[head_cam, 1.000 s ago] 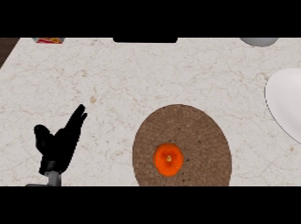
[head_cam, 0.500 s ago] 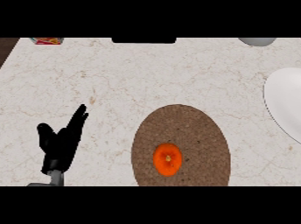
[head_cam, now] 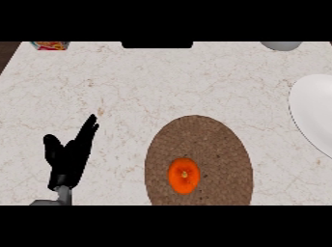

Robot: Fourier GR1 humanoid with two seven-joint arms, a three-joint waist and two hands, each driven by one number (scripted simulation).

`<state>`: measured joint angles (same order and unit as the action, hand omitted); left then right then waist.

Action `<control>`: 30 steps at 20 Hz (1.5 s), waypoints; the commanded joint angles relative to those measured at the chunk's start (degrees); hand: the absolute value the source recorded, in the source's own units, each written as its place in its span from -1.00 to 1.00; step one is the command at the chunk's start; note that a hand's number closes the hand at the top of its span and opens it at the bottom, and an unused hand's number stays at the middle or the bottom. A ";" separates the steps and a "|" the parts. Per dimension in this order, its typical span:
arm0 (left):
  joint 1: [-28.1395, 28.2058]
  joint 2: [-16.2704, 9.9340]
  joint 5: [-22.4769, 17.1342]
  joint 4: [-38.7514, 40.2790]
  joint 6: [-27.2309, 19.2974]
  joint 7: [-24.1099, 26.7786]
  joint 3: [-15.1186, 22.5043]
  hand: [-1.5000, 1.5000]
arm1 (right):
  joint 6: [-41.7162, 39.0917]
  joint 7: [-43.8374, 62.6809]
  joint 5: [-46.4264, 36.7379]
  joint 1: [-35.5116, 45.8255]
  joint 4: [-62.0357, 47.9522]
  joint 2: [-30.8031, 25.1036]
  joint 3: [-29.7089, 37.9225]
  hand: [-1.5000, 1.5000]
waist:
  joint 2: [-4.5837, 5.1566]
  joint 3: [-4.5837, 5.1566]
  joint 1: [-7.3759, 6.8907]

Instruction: Pick the tomato from the placemat and place it in the plate

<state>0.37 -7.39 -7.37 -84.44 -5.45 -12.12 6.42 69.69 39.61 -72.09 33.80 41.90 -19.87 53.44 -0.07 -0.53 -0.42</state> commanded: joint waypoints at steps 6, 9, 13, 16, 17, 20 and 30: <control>1.40 0.89 0.84 1.58 -0.24 -0.38 0.48 0.00 | 10.62 -5.41 16.54 -9.56 20.10 14.78 -10.48 -1.00 | -0.38 0.52 1.45; 3.37 0.02 -0.43 -0.58 0.69 -0.99 -0.61 0.00 | 3.40 -5.71 23.15 -15.56 31.42 14.53 -16.35 -1.00 | -0.40 0.53 1.26; 0.38 0.93 1.58 -0.64 -1.35 -3.34 -0.01 0.00 | 5.49 -6.95 24.04 -24.02 37.12 19.64 -25.38 -1.00 | -0.12 0.52 0.83; 4.24 2.05 2.76 -0.67 -1.13 0.13 1.52 0.00 | 9.42 -2.72 23.96 -30.05 38.79 19.75 -34.26 -1.00 | -0.14 0.55 0.48; 0.82 1.06 1.11 2.05 1.22 -0.79 -0.10 0.00 | 6.31 1.02 20.25 -29.38 40.81 19.78 -32.73 -1.00 | -0.05 0.60 0.68; -0.29 1.81 1.05 1.16 0.37 -1.91 -0.32 0.00 | 6.21 8.52 12.79 -31.19 40.63 19.82 -36.17 -1.00 | -0.01 0.64 0.59; 1.90 1.51 1.59 -0.62 1.05 -3.01 -0.22 0.00 | 8.21 30.54 -4.51 -35.07 40.56 19.86 -45.60 -1.00 | 0.07 0.61 0.31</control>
<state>1.16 -6.97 -5.97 -85.43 -4.31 -13.16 4.99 73.95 61.00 -69.76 -1.16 82.67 -0.05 10.21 -0.34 -0.23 -0.06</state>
